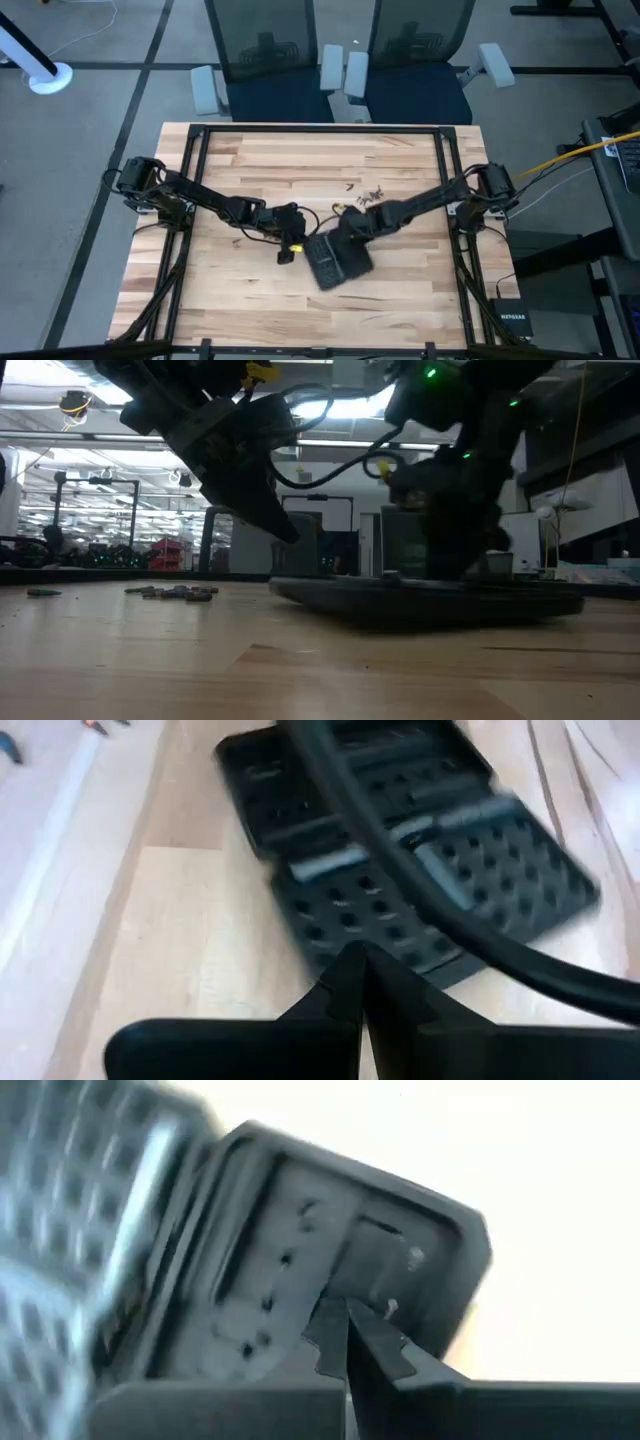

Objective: Prefit tool cases
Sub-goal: Remove the gray ratchet wrench from the black prefit tool case

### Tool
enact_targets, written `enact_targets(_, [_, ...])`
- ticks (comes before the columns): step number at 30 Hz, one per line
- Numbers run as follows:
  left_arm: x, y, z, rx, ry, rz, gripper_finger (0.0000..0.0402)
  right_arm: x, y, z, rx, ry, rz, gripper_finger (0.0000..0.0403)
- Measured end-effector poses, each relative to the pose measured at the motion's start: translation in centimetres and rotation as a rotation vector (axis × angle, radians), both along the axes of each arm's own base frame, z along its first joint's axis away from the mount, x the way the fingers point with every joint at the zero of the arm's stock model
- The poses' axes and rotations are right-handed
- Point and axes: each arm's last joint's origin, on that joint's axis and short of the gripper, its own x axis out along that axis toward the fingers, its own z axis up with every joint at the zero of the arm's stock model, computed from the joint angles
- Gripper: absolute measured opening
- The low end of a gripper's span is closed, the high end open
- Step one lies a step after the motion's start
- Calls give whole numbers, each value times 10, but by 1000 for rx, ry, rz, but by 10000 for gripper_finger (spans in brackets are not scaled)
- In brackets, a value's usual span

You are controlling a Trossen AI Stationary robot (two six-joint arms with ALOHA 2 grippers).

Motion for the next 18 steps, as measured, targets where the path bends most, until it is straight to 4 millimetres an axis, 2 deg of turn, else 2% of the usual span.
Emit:
enact_targets(4, [-2, 1, 8, 21, -27, 34, 0, 3, -19, 3, -9, -21, 4, 0])
enact_targets(10, [-8, 6, 30, 108, -106, 100, 0, 2, -34, 15, -39, -54, 34, 0])
enact_targets(18, [-17, 12, 46, 244, -120, 156, 0, 2, -65, 19, -64, -71, -34, 0])
